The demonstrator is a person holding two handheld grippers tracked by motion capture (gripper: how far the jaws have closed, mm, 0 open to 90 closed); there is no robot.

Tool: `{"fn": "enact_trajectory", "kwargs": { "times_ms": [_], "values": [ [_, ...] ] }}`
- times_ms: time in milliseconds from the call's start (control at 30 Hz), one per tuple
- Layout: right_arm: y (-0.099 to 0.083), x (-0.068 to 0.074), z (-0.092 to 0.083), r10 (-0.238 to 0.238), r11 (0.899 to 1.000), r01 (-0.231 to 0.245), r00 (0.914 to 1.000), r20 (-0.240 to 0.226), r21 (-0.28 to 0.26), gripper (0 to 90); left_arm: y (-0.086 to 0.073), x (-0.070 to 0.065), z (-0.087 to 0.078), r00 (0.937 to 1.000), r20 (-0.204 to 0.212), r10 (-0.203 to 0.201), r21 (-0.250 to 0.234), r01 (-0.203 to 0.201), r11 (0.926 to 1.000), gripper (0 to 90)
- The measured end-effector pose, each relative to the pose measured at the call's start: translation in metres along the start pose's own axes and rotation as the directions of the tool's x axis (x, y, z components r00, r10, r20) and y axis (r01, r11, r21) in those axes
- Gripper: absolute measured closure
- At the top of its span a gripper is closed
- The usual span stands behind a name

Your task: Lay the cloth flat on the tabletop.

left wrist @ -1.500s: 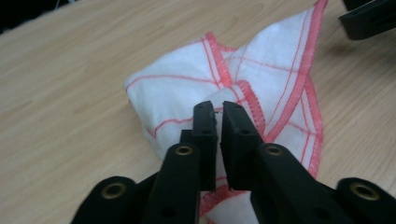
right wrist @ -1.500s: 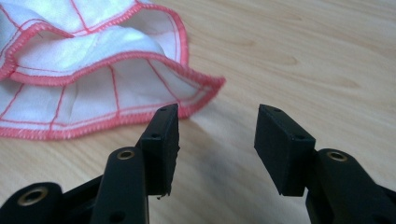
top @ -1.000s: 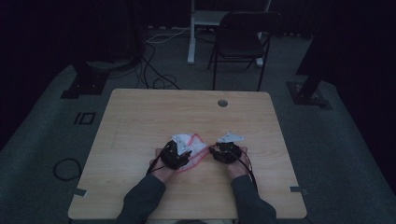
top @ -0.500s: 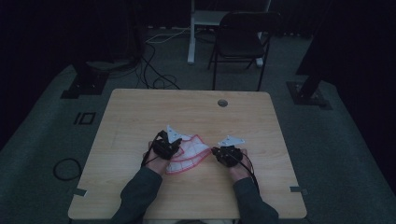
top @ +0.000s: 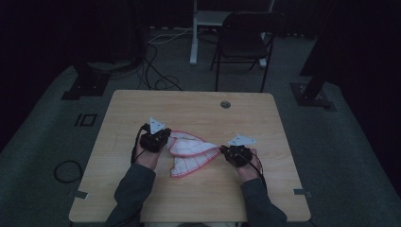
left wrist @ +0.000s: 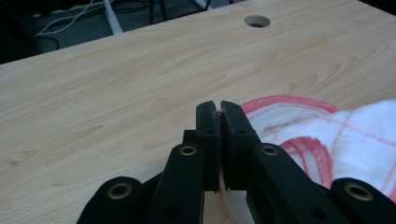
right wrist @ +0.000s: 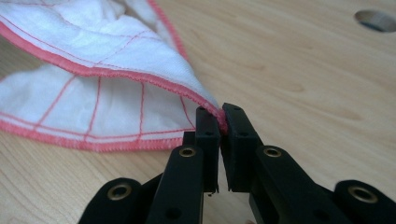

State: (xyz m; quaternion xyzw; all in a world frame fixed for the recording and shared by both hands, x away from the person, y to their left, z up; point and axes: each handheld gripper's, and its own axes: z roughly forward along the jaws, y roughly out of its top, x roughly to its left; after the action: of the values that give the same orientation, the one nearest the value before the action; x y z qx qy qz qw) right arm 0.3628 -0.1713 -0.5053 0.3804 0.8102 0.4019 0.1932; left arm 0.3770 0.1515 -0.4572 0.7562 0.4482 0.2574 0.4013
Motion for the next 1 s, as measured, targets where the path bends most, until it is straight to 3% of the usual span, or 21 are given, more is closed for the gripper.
{"fn": "enact_trajectory", "kwargs": {
  "times_ms": [267,667,833,1000],
  "values": [
    [0.012,-0.01,-0.014,-0.003,0.999,0.004,0.9997,0.026,-0.04,86.4,0.002,0.01,-0.007,0.9985,0.009,-0.055,-0.025,0.055,0.9982,87.8],
    [0.027,-0.016,-0.035,0.004,0.994,0.002,0.9984,0.056,-0.108,86.5,0.004,0.017,-0.021,0.9965,0.011,-0.083,-0.056,0.084,0.9949,88.0],
    [0.027,-0.011,-0.038,-0.012,0.994,0.017,0.999,0.044,-0.112,86.4,-0.005,0.018,-0.029,0.9956,0.017,-0.092,-0.054,0.093,0.9942,88.0],
    [0.021,-0.001,-0.039,-0.029,0.994,0.03,0.9995,0.01,-0.109,86.4,-0.025,0.019,-0.037,0.9944,0.021,-0.104,-0.034,0.104,0.994,87.9]
  ]
}}
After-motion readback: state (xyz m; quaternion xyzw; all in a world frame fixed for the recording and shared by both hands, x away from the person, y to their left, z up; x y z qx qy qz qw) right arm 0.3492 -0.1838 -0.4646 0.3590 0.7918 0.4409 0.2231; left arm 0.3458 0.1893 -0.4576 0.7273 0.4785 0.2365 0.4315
